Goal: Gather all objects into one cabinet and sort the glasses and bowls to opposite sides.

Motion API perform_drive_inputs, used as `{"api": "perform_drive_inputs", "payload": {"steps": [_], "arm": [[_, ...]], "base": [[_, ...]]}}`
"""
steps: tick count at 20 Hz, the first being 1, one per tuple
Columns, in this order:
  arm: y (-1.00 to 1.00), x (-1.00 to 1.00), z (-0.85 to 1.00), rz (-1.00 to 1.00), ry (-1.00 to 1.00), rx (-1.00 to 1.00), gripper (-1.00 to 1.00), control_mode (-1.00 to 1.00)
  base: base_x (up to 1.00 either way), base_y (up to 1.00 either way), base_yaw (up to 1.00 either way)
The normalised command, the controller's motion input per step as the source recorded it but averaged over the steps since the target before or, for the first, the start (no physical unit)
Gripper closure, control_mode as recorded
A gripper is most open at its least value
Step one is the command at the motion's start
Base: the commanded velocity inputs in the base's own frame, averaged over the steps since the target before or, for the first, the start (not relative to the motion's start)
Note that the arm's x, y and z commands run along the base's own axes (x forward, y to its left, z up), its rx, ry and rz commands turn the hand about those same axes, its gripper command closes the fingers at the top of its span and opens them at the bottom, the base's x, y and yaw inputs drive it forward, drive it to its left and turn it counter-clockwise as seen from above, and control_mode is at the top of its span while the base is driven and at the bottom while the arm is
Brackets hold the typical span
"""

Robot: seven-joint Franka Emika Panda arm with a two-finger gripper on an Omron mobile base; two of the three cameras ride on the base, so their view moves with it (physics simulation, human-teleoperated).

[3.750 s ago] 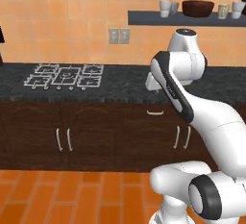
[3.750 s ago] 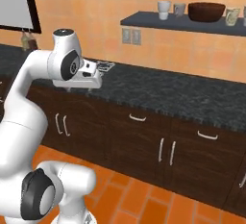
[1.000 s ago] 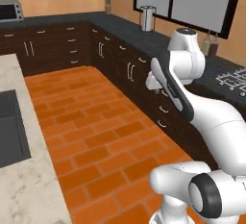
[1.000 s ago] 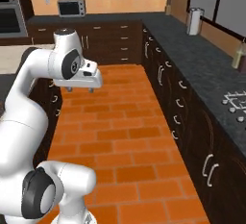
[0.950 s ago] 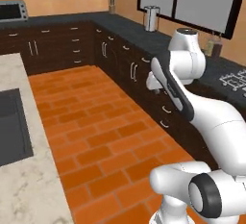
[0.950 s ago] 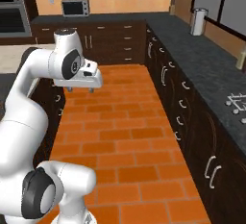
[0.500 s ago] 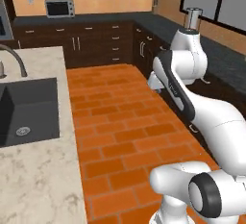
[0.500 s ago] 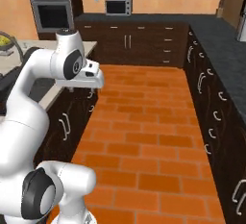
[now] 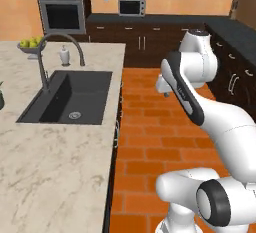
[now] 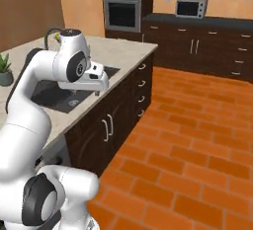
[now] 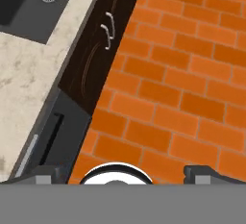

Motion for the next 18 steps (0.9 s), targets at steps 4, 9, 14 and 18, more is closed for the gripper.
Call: {"api": "perform_drive_inputs", "payload": {"steps": [4,9,14,18], "arm": [[0.00,0.00,0.00,0.00,0.00,0.00,-1.00,1.00],[0.00,0.00,0.00,0.00,0.00,0.00,-1.00,1.00],[0.00,0.00,0.00,0.00,0.00,0.00,-1.00,1.00],[0.00,0.00,0.00,0.00,0.00,0.00,-1.00,1.00]], "base": [[0.00,0.00,0.54],[0.00,0.00,0.54],[0.00,0.00,0.55],[0.00,0.00,0.57]]}}
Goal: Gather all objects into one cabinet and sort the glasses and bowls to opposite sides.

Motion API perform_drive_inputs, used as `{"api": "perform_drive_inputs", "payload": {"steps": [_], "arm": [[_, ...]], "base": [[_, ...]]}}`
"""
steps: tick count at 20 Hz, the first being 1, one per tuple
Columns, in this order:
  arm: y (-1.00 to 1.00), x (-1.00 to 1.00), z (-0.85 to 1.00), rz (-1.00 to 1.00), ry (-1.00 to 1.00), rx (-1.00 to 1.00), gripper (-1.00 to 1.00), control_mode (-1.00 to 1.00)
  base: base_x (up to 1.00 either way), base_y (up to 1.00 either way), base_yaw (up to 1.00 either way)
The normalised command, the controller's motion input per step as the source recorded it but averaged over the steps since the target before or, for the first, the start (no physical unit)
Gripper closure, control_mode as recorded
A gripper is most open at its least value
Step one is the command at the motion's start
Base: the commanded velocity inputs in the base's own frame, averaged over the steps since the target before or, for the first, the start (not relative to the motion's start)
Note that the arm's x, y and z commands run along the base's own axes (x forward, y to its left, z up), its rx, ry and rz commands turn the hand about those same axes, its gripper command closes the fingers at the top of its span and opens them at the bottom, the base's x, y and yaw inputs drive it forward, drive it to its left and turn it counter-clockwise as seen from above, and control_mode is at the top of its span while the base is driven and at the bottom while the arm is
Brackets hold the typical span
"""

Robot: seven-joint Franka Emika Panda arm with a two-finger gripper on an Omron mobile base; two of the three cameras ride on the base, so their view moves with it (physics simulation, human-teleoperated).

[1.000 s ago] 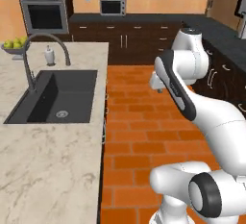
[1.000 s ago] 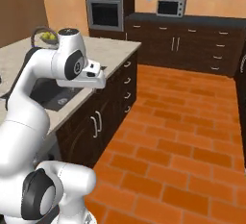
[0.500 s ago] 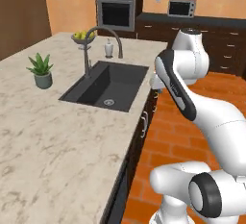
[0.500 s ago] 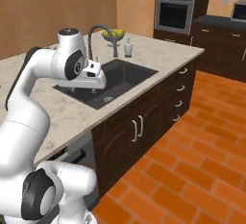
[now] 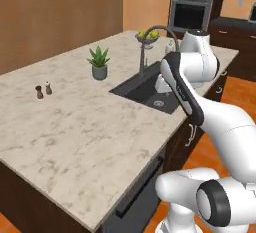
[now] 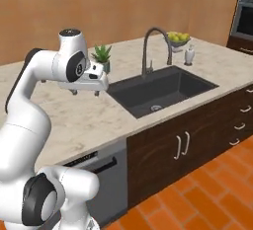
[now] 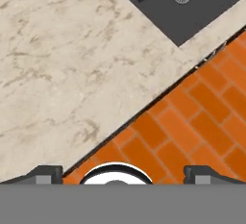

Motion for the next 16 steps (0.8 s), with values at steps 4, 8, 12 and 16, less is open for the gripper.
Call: {"api": "perform_drive_inputs", "payload": {"steps": [4,8,12,16], "arm": [[0.00,0.00,0.00,0.00,0.00,0.00,-1.00,1.00],[0.00,0.00,0.00,0.00,0.00,0.00,-1.00,1.00],[0.00,0.00,0.00,0.00,0.00,0.00,-1.00,1.00],[0.00,0.00,0.00,0.00,0.00,0.00,-1.00,1.00]], "base": [[0.00,0.00,0.58],[0.00,0.00,0.59],[0.00,0.00,0.58],[0.00,0.24,0.54]]}}
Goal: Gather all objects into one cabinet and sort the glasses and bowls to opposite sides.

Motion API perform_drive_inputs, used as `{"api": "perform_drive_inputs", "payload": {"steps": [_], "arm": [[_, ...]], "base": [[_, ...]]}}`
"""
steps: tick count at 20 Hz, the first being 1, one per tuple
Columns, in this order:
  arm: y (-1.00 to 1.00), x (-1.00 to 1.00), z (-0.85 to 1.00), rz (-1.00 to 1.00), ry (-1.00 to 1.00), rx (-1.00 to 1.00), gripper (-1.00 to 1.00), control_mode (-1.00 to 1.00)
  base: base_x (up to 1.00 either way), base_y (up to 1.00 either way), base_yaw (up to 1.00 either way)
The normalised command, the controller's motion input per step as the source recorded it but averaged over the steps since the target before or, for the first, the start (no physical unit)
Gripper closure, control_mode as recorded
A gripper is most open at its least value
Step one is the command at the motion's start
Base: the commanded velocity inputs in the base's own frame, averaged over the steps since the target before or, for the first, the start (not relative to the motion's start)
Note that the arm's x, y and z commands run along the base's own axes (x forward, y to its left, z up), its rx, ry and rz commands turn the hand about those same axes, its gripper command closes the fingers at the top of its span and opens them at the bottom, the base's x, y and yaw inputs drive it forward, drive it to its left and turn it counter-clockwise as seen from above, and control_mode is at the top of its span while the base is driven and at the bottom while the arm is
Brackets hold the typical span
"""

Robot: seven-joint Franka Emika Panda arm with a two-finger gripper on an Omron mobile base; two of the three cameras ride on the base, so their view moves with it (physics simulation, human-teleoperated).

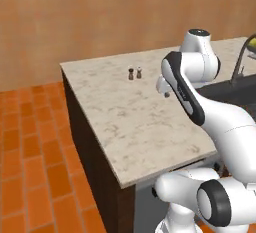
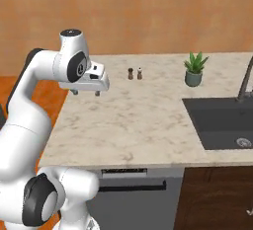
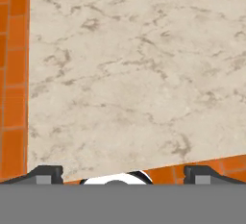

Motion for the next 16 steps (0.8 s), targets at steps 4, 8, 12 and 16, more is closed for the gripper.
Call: {"api": "perform_drive_inputs", "payload": {"steps": [4,8,12,16], "arm": [[0.00,0.00,0.00,0.00,0.00,0.00,-1.00,1.00],[0.00,0.00,0.00,0.00,0.00,0.00,-1.00,1.00],[0.00,0.00,0.00,0.00,0.00,0.00,-1.00,1.00],[0.00,0.00,0.00,0.00,0.00,0.00,-1.00,1.00]], "base": [[0.00,0.38,0.51],[0.00,0.41,0.48],[0.00,0.38,0.47],[0.00,0.39,0.48]]}}
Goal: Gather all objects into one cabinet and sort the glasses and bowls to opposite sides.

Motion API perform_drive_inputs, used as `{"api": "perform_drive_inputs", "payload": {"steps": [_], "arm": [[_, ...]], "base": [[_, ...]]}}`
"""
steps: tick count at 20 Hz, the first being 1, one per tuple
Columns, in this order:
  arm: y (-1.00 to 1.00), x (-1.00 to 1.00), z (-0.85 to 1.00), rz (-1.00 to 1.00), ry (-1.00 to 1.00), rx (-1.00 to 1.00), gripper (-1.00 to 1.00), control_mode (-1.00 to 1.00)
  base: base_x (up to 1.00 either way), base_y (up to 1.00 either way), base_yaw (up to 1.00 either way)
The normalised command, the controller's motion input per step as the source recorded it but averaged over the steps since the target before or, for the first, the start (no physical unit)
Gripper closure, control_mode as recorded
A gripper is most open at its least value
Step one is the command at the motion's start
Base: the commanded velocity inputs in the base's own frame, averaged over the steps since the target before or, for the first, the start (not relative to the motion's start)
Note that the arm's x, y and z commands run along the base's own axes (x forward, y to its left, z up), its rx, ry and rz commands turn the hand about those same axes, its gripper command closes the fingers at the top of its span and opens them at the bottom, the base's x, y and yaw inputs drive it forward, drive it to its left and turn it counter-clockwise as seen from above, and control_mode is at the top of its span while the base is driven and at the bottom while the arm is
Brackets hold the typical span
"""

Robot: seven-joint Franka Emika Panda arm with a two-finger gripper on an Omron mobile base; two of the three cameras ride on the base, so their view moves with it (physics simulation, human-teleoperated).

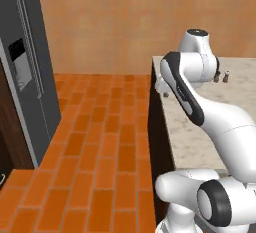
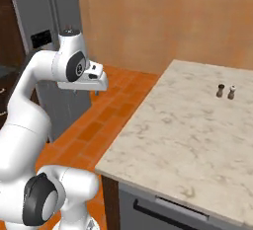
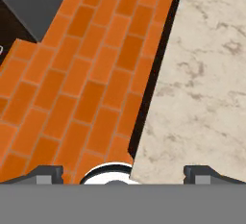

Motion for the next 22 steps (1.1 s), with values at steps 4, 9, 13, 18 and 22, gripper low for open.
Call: {"api": "perform_drive_inputs", "payload": {"steps": [4,9,13,18,22], "arm": [[0.00,0.00,0.00,0.00,0.00,0.00,-1.00,1.00],[0.00,0.00,0.00,0.00,0.00,0.00,-1.00,1.00],[0.00,0.00,0.00,0.00,0.00,0.00,-1.00,1.00],[0.00,0.00,0.00,0.00,0.00,0.00,-1.00,1.00],[0.00,0.00,0.00,0.00,0.00,0.00,-1.00,1.00]], "base": [[0.00,0.44,0.47],[0.00,0.45,0.47],[0.00,0.41,0.45],[-0.05,0.24,0.26],[0.14,0.18,0.01]]}}
